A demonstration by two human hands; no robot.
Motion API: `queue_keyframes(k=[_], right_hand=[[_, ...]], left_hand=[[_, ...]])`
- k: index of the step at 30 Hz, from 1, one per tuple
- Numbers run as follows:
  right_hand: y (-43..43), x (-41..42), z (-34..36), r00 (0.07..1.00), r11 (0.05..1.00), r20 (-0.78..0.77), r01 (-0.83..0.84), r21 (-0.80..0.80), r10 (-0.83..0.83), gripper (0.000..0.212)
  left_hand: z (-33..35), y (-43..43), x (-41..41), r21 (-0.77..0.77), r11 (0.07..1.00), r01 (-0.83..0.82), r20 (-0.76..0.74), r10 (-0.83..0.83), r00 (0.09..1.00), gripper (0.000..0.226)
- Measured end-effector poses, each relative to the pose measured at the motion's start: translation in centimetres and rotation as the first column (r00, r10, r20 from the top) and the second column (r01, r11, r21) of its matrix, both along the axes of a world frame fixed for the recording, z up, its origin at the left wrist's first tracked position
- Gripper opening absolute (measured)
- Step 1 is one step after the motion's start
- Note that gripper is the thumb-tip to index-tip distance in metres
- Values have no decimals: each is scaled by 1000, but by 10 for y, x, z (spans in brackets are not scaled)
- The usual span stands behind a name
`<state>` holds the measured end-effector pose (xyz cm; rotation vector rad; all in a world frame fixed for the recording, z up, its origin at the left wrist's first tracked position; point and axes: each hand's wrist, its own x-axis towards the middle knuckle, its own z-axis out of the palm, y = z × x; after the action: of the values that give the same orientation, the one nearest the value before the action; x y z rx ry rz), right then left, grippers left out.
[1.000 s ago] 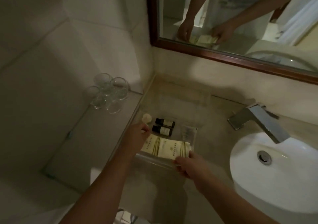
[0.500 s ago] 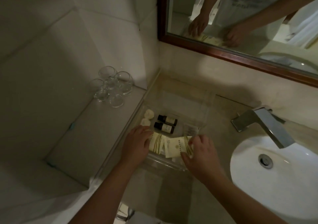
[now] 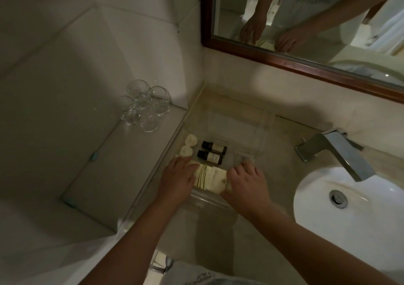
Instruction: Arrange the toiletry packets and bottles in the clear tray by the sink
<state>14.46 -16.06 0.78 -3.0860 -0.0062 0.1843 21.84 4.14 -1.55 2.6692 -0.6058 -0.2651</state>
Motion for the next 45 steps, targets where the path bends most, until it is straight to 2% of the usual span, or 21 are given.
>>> queue_keyframes(k=[7,12,14,27,31,34,38,42,45], right_hand=[[10,-4,-5,999,996,-25,44,78,-42,52],[13,-5,-9,997,978,-53,69,195,-59,34],[14,-8,-10,997,978,-38,78,195,-72,31],[21,-8,-13,992,967,-9,123,222,-124,29],[20,-15,-5,984,965,29,166,204,-175,35],[7,-34,3,941,919,108,282,275,-321,32],[-29,-92,5,843,800,119,440,408,-525,25],[-62,-166,-1,751,703,95,554,446,-653,24],[-87,-236,-3,695,652,107,596,469,-711,27]], left_hand=[[-4,1,-1,11,1000,-22,-14,22,1000,40],[-10,-9,-12,74,997,33,9,-34,999,46],[-15,-9,-17,123,992,15,17,-17,1000,47],[-25,-14,-17,147,989,-33,14,31,999,50],[-27,-16,-18,179,983,-41,-46,50,998,63],[-18,-18,-21,135,984,-117,-78,128,989,71],[-3,-37,-46,107,986,-125,28,122,992,72],[5,-87,-104,62,998,2,28,-4,1000,70],[10,-144,-173,21,990,143,-32,-142,989,70]])
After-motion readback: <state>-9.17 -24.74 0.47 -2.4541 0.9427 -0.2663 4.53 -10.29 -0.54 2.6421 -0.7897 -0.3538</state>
